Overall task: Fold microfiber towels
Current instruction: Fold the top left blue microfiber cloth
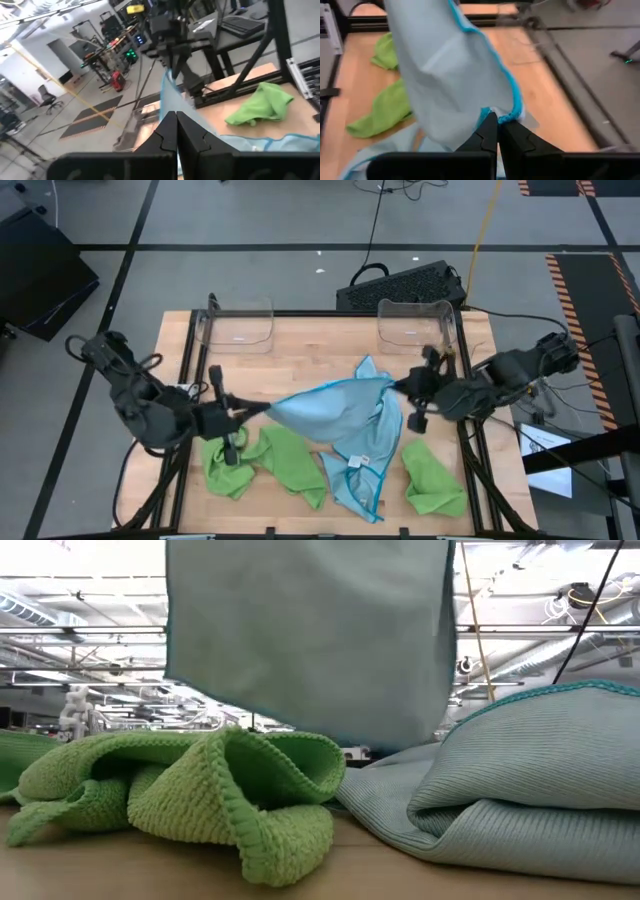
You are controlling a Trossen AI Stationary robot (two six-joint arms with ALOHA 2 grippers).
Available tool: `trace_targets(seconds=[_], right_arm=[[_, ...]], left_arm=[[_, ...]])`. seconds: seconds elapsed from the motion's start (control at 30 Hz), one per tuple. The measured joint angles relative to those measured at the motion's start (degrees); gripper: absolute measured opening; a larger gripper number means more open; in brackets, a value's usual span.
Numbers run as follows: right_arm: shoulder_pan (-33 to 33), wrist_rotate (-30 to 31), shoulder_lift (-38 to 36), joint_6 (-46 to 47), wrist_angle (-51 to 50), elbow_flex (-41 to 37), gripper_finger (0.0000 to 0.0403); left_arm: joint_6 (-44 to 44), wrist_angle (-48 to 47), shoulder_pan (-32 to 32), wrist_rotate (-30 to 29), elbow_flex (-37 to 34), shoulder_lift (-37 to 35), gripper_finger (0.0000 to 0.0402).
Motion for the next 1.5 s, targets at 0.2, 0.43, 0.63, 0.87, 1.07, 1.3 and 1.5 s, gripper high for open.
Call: trace_targets(seconds=[0.2,0.43,0.63,0.87,1.07,1.3,1.5], right_arm=[[-0.54,4.37,-1.37,-2.32,-2.48,4.07,0.0000],[2.78,0.76,2.07,7.92,-7.75,4.05,0.0000],[8.31,-12.24,8.43,9.00,-6.87,5.53,0.0000],[8.33,-9.41,14.72,15.30,-20.55,16.92,0.0000],[7.64,-8.98,16.66,15.22,-26.70,25.06,0.0000],[5.18,-14.71,14.65,8.40,-26.76,28.03,0.0000],[5.80,-19.73,13.09,6.85,-26.70,24.75,0.0005]], left_arm=[[-5.42,-7.77,-0.18,-13.29,2.77,-1.97,0.0001],[-16.27,-9.33,-2.52,5.95,2.14,-1.17,0.0001],[-13.10,-0.39,-7.74,14.18,3.48,4.15,0.0001],[-16.73,-9.81,-7.42,5.94,10.83,5.18,0.0001],[-23.65,-21.88,-3.45,12.76,16.88,5.16,0.0001],[-24.10,-29.96,2.20,24.96,21.34,4.99,0.0001],[-24.49,-37.08,2.28,36.13,20.91,4.78,0.0001]])
